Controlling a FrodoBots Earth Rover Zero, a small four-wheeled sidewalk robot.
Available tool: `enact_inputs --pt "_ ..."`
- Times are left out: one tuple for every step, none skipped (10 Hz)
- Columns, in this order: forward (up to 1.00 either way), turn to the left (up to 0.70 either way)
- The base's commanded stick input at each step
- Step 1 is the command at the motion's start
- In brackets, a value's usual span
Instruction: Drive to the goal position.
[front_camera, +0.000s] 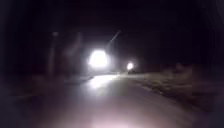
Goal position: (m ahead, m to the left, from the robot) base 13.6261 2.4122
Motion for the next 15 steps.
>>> enact_inputs --pt "1.00 0.26" --pt "1.00 0.17" --pt "1.00 0.08" --pt "1.00 0.04" --pt "1.00 0.04" --pt "1.00 0.04" --pt "1.00 0.04" --pt "1.00 0.05" --pt "1.00 0.05" --pt "1.00 0.04" --pt "1.00 0.04" --pt "1.00 0.04" --pt "1.00 0.04" --pt "1.00 0.04" --pt "1.00 0.04"
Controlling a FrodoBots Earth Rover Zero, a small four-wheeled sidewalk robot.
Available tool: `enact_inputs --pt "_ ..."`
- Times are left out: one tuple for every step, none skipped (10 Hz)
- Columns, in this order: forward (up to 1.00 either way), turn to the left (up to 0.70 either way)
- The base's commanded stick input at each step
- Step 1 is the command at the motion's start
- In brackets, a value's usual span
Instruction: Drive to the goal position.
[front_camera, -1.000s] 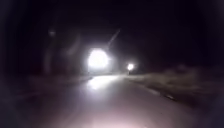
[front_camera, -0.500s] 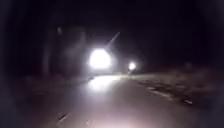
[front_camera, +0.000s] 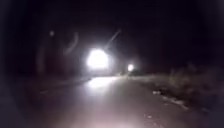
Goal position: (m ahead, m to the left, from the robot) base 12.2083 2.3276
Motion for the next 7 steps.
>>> enact_inputs --pt "1.00 0.04" --pt "1.00 0.04" --pt "1.00 0.14" --pt "1.00 0.11" --pt "1.00 0.07" --pt "1.00 0.05" --pt "1.00 0.05"
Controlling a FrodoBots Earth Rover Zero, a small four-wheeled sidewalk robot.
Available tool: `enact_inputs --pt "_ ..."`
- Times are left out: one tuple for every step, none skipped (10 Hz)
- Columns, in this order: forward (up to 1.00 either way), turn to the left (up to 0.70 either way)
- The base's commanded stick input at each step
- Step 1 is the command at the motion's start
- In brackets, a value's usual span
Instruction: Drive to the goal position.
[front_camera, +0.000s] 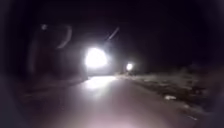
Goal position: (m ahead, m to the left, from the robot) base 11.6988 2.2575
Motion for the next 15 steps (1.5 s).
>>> enact_inputs --pt "1.00 0.05" --pt "1.00 0.05" --pt "1.00 0.05" --pt "1.00 0.04" --pt "1.00 0.03" --pt "1.00 0.03" --pt "1.00 0.04" --pt "1.00 0.04" --pt "1.00 0.04" --pt "1.00 0.04" --pt "1.00 0.06" --pt "1.00 0.10" --pt "1.00 0.19" --pt "1.00 0.14" --pt "1.00 0.05"
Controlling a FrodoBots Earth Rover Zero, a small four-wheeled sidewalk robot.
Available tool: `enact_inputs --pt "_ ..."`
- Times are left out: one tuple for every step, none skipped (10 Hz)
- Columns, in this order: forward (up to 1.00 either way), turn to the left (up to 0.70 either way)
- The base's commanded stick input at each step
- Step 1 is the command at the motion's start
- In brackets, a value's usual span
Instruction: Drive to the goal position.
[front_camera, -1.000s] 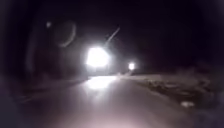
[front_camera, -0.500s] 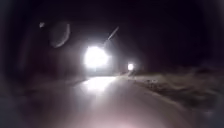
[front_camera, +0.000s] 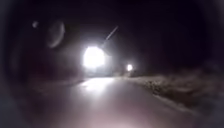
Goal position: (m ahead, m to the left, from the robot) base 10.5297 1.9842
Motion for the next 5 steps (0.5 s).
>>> enact_inputs --pt "1.00 0.05" --pt "1.00 0.05" --pt "1.00 0.05" --pt "1.00 0.05" --pt "1.00 0.06"
